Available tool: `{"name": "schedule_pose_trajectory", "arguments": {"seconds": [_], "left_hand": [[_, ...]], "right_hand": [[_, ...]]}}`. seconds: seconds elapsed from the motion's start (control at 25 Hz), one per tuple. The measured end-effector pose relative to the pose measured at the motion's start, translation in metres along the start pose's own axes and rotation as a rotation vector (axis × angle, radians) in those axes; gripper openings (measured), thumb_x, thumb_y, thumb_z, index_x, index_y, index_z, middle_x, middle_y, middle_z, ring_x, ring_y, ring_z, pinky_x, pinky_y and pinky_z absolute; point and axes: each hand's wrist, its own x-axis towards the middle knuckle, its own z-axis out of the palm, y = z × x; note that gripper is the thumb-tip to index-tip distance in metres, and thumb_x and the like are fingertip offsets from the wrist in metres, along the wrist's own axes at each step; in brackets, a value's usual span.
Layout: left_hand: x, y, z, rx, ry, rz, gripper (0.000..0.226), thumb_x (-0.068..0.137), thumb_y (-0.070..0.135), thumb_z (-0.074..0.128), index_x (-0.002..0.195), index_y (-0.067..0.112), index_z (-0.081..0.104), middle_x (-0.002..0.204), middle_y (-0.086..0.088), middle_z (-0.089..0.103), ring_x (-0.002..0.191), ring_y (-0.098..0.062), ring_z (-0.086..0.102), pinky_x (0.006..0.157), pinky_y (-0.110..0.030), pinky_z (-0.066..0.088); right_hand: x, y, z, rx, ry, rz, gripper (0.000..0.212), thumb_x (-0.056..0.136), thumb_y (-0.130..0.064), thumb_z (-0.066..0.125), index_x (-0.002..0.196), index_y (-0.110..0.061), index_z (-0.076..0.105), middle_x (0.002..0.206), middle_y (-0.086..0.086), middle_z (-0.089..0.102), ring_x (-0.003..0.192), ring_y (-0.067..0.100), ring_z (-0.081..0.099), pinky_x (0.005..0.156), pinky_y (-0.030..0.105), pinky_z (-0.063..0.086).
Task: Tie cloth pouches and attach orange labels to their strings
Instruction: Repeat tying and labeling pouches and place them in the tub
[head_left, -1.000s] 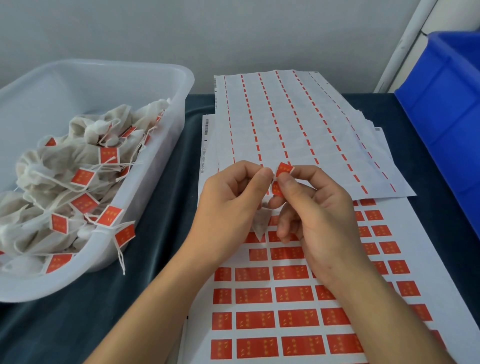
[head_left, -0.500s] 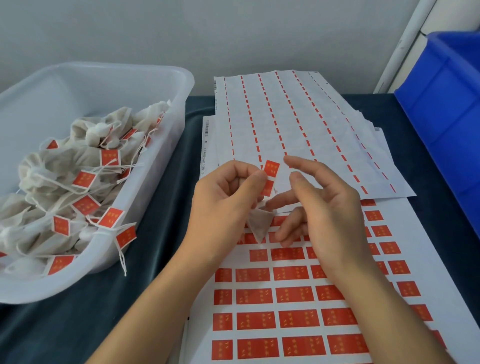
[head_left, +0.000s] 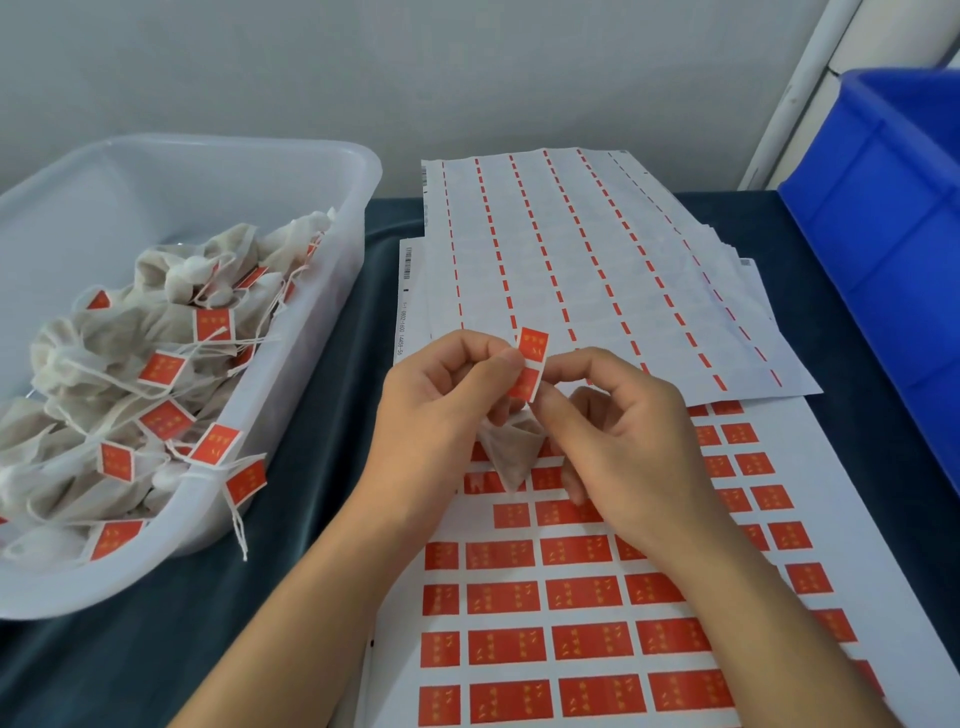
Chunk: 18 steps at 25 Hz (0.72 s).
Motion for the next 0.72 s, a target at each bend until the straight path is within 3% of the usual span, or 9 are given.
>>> {"name": "schedule_pose_trajectory", "arguments": {"seconds": [0.2, 0.48, 0.72], "left_hand": [[0.0, 0.0, 0.002, -0.017, 0.029, -0.001, 0.019, 0.092, 0.036, 0.066, 0.083, 0.02, 0.074, 0.076, -0.002, 0.072, 0.07, -0.016, 0.068, 0.078, -0.033, 0.064], [0.0, 0.0, 0.008, 0.006, 0.107, -0.023, 0.019, 0.098, 0.032, 0.071, 0.087, 0.016, 0.075, 0.072, 0.003, 0.073, 0.069, -0.016, 0.075, 0.077, -0.035, 0.066], [-0.003, 0.0, 0.01, 0.003, 0.08, -0.01, 0.018, 0.099, 0.031, 0.07, 0.088, 0.018, 0.076, 0.077, 0.002, 0.076, 0.072, -0.015, 0.075, 0.074, -0.026, 0.063]], "right_hand": [[0.002, 0.001, -0.005, -0.005, 0.085, -0.053, 0.003, 0.094, -0.042, 0.067, 0.096, -0.04, 0.069, 0.07, -0.02, 0.066, 0.057, 0.004, 0.062, 0.053, 0.015, 0.051], [0.0, 0.0, -0.005, 0.046, 0.087, -0.088, 0.004, 0.095, -0.033, 0.069, 0.096, -0.036, 0.071, 0.081, -0.016, 0.07, 0.064, 0.007, 0.065, 0.056, 0.017, 0.053], [0.0, 0.001, -0.005, 0.114, 0.082, -0.088, 0.006, 0.097, -0.032, 0.068, 0.099, -0.036, 0.071, 0.088, -0.014, 0.072, 0.069, 0.012, 0.066, 0.058, 0.018, 0.054]]}}
